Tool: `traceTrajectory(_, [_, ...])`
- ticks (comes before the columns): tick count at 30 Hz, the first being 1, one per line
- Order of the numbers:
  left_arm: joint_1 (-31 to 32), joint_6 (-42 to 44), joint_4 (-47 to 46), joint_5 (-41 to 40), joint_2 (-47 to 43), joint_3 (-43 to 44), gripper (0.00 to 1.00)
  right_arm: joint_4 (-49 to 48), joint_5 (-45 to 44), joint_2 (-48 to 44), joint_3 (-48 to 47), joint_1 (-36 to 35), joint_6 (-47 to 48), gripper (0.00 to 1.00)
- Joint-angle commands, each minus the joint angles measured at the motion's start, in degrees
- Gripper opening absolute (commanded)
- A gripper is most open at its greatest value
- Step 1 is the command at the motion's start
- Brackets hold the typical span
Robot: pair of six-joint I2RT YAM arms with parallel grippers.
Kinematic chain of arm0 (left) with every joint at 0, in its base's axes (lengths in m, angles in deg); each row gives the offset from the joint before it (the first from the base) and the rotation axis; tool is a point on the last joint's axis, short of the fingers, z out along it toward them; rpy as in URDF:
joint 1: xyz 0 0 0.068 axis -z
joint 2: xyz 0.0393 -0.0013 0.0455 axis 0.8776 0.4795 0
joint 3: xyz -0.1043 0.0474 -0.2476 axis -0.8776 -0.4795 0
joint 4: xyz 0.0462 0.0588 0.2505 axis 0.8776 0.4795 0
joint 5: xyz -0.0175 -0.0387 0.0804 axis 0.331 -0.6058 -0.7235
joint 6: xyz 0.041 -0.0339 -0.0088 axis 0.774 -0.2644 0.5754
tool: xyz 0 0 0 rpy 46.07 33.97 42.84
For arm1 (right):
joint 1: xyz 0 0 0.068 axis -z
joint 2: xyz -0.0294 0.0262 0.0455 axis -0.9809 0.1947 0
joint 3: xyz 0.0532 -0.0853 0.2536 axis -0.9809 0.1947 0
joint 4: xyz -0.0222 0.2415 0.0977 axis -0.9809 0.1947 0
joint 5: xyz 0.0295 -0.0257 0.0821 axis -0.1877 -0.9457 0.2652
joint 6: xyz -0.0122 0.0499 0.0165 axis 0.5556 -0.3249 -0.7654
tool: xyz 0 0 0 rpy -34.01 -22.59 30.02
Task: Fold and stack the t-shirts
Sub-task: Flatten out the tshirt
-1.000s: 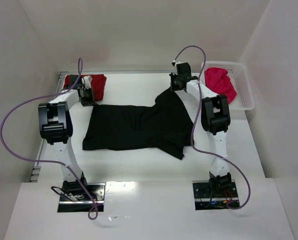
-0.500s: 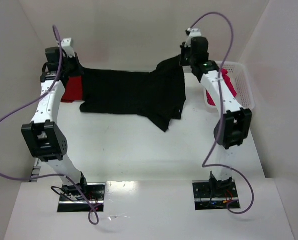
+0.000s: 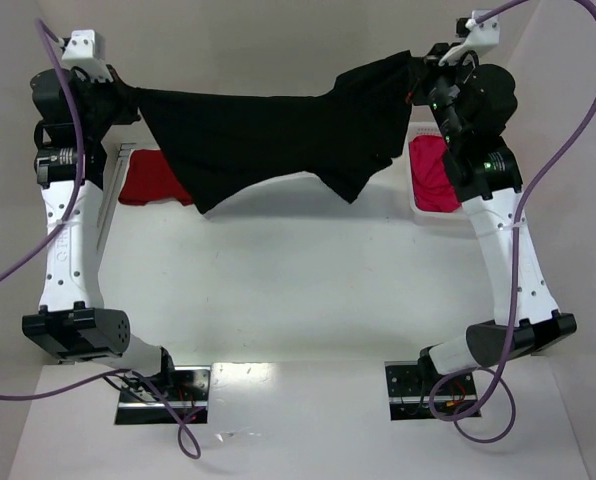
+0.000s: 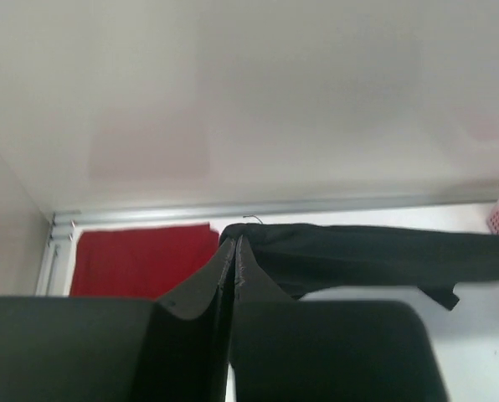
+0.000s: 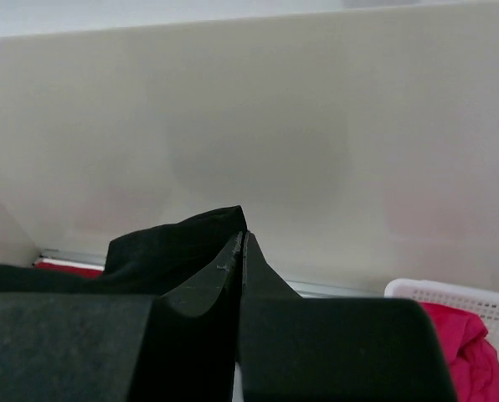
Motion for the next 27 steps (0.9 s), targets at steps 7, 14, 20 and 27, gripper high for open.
traceTrajectory(7, [-0.52, 1.27, 1.41, -6.31, -1.74, 3.89, 0.0, 2.39, -1.33, 2.43, -3.06, 0.82, 1.7, 0.0])
traceTrajectory(14, [-0.52, 1.8, 0.21, -6.5, -8.04, 0.75, 0.0, -1.9, -3.87, -7.29, 4.65, 0.29, 2.14, 0.0])
traceTrajectory(20, [-0.52, 0.22, 0.99, -5.78, -16.82, -3.82, 0.0, -0.75, -4.76, -13.8, 5.44, 0.29, 2.67, 0.0])
traceTrajectory(27, [-0.52, 0.74, 1.95, -9.04, -22.83, -3.31, 0.0, -0.14, -2.65, -16.36, 0.88, 0.29, 3.2, 0.0])
